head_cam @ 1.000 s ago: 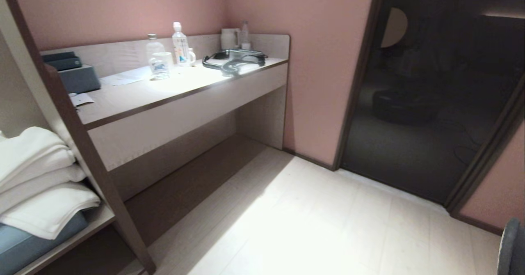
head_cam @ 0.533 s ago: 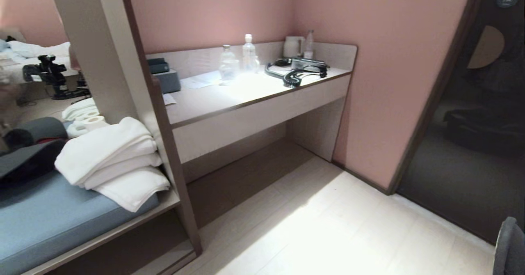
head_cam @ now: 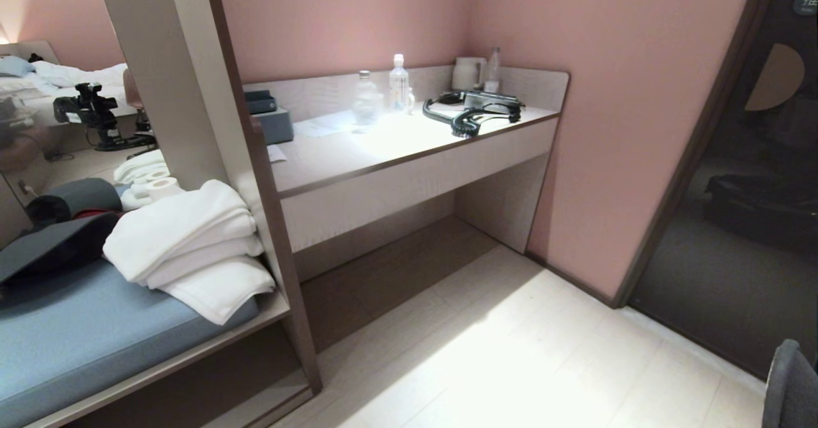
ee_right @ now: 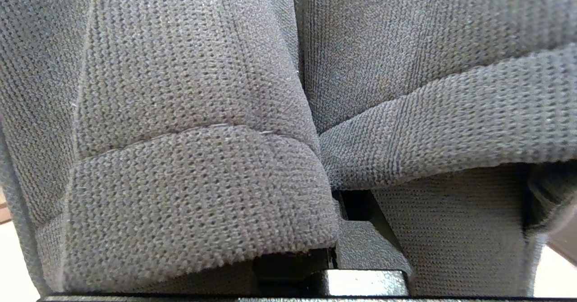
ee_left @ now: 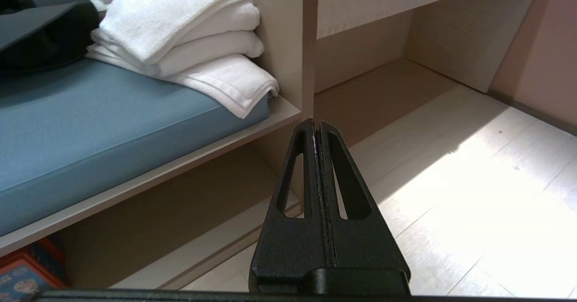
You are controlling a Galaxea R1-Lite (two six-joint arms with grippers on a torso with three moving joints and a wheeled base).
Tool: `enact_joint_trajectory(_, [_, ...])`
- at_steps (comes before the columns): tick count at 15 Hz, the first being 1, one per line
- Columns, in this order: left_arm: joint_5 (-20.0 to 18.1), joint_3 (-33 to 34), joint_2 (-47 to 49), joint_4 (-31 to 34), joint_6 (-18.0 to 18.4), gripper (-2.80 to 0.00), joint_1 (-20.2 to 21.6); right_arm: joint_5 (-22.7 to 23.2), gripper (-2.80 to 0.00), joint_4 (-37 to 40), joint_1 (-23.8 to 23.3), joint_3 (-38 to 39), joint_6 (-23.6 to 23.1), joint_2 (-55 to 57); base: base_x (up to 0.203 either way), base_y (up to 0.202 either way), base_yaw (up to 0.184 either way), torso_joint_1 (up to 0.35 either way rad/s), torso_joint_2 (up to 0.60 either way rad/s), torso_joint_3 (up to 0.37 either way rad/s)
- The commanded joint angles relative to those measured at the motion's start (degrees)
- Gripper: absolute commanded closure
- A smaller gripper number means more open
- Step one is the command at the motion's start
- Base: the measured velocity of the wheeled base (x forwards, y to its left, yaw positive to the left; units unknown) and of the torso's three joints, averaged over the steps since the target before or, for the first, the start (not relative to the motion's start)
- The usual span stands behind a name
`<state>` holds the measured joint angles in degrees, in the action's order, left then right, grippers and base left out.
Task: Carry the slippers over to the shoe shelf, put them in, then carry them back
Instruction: Place the slippers into the shoe cabinet
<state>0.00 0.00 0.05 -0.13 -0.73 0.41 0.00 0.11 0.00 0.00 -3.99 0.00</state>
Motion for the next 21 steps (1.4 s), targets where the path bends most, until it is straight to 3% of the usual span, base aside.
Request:
enact_joint_trajectory(1, [0.0,0.0,0.04,-0.04,0.01,0.0,0.02,0.0,0.0,-0.02,0.0,0.0,-0.05,0.09,0.0,0.0,0.0,0.0,0.0,0.0])
enact_joint_trajectory(15, [0.0,0.0,0.04,-0.04,-0.06,0.0,0.02,0.0,0.0,-0.02,0.0,0.0,-0.14,0.09,0.0,0.0,0.0,0.0,0.0,0.0])
enact_joint_trajectory(21, [0.0,0.0,0.04,-0.04,-0.06,0.0,0.02,0.0,0.0,-0.02,0.0,0.0,-0.23,0.09,0.0,-0.01,0.157,0.003,0.0,0.002])
